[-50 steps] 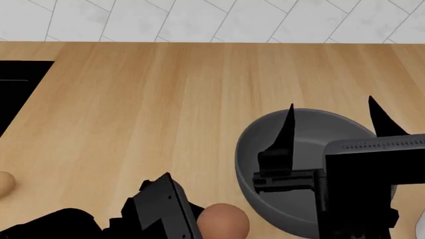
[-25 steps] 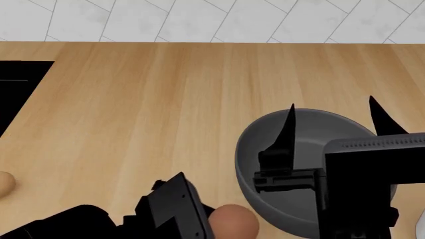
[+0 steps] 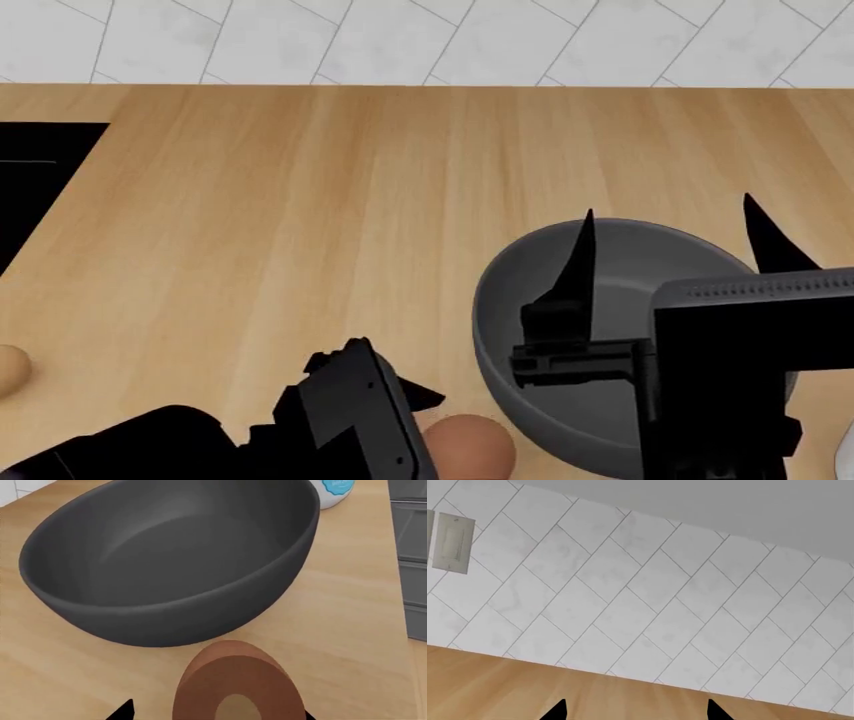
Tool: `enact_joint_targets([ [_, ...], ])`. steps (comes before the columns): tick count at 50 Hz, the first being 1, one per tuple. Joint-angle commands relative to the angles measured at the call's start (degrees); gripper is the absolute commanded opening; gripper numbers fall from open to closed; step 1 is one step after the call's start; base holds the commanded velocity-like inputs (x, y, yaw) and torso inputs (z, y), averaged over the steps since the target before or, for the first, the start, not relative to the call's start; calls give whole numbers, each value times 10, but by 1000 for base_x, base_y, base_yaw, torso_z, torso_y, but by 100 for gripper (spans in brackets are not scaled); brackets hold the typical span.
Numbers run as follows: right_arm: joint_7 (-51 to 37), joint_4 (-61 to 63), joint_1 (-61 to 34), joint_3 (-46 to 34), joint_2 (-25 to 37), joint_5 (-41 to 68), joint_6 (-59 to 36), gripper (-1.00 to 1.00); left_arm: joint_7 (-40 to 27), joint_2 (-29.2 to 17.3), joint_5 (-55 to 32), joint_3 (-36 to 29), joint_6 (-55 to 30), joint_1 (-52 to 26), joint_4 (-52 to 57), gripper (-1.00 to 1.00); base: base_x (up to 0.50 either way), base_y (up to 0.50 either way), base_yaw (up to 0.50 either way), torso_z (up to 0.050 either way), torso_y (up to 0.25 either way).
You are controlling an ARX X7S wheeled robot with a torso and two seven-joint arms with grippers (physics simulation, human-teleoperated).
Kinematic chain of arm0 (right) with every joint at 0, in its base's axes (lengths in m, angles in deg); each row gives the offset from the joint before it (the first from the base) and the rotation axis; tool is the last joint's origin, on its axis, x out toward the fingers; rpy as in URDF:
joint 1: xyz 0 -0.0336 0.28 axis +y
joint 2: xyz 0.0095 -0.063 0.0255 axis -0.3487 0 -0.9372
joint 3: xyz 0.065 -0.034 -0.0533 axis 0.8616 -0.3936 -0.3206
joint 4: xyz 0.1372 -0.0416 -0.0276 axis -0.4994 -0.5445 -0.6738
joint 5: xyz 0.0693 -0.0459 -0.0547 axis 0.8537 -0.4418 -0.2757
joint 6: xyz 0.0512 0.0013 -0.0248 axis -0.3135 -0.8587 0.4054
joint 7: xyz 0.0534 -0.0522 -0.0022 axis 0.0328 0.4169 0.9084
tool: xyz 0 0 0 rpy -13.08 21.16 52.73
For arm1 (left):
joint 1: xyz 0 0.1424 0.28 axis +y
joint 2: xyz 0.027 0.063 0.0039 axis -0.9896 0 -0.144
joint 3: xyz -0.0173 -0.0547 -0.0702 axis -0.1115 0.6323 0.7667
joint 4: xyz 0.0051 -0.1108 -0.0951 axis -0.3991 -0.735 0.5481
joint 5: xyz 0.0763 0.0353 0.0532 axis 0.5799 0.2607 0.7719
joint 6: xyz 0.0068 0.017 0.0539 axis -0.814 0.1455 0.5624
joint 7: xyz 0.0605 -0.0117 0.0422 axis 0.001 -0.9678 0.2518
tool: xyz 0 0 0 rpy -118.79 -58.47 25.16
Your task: Place the eggs and milk next to the bowl.
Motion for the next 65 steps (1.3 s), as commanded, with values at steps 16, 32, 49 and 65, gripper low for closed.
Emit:
enact_joint_targets([
  [16,-3,-2,2,-2,2,2,6,100,-1,-12,-28,7,-36,4,49,100,0,-1,-1,0,0],
  [32,-6,2,-1,-4,3,5,0,100,-18,-28,-66,51,-66,-11,103,100,0,0,0,0,0],
  [49,-7,2,-6,-3,3,10,1,100,-35,-37,-108,106,-85,-24,131,100,0,0,0,0,0],
  [65,-8,-4,-1,-6,2,10,14,100,-115,-89,-156,206,-103,27,210,100,-1,0,0,0,0],
])
